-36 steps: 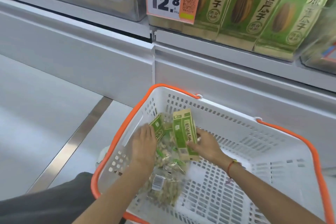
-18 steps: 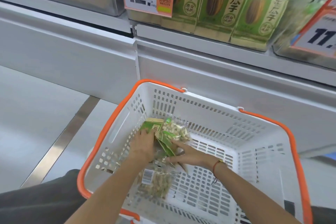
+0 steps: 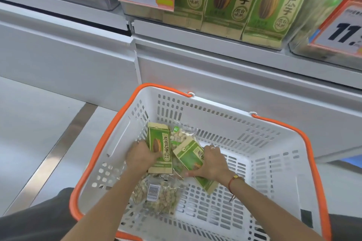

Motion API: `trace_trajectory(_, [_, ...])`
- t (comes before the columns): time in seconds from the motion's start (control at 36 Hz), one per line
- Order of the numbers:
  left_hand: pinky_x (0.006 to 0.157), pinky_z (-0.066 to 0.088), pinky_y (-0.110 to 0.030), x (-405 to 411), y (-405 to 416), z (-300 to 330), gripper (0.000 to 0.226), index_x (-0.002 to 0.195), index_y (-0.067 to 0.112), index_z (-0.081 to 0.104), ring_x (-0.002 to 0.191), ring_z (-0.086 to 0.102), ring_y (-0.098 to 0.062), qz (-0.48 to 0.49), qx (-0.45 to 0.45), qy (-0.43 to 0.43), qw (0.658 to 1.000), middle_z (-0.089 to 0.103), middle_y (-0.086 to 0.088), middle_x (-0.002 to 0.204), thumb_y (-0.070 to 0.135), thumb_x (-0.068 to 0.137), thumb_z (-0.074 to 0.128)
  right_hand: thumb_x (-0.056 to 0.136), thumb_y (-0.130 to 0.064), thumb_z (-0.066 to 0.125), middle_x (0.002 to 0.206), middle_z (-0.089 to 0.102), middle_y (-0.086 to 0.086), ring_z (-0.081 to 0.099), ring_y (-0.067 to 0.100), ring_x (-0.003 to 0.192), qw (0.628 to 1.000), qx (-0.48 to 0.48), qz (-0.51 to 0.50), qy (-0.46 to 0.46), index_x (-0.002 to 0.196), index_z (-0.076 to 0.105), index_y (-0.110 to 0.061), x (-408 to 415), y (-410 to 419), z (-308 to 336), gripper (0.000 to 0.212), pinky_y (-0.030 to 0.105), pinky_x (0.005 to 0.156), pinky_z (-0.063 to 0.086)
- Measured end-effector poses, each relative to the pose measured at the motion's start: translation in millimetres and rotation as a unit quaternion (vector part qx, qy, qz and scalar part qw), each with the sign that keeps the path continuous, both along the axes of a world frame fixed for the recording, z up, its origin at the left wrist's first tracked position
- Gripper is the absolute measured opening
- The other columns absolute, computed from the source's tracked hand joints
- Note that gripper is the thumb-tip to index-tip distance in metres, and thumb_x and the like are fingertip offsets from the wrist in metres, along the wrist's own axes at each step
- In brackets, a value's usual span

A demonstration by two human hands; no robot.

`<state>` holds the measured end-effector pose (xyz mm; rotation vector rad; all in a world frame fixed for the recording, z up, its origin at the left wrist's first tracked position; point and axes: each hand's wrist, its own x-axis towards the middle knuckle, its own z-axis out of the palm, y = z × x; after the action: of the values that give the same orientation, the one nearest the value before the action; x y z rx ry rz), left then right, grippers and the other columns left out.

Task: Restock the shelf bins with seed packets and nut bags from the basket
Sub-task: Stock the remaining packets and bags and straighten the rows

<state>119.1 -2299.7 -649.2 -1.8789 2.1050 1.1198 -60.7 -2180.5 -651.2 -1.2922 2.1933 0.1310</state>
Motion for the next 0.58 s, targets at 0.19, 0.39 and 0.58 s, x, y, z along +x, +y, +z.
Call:
trace_trajectory(0.19, [0.072,0.052,-0.03,-7,18,28,0.036,0.109,0.007,0.046,0.086,0.061,-0.023,0.051,0.168,0.185,0.967,0.061,-0.012,0.104,0.004,0.082,0.07,0.077,-0.022,0.078,0.111,0.058,0.001,0.057,0.015,0.1,0.956,-0.028,-0.127,-0.263,0.119,0.039,-0.015,-13,16,6,0.058,0.027,0.08,0.05])
trace_trajectory(0.39, [0.078,0.053,-0.028,2,-3,108,0.047,0.125,0.03,0.049,0.096,0.069,-0.015,-0.023,0.266,0.317,0.91,0.073,0.002,0.105,0.022,0.083,0.07,0.095,-0.028,0.055,0.127,0.057,-0.005,0.054,0.013,0.118,0.942,-0.126,-0.069,-0.303,0.133,0.045,-0.021,-52,9,106,0.04,0.027,0.096,0.047])
trace_trajectory(0.58, [0.08,0.048,-0.027,-32,-22,210,0.054,0.118,0.02,0.058,0.095,0.067,-0.011,-0.017,0.132,0.501,0.855,0.073,0.005,0.1,0.036,0.069,0.075,0.083,-0.035,0.062,0.12,0.064,-0.009,0.059,0.003,0.11,0.873,-0.412,-0.057,-0.256,0.121,0.054,-0.029,-79,12,259,0.039,0.022,0.092,0.048])
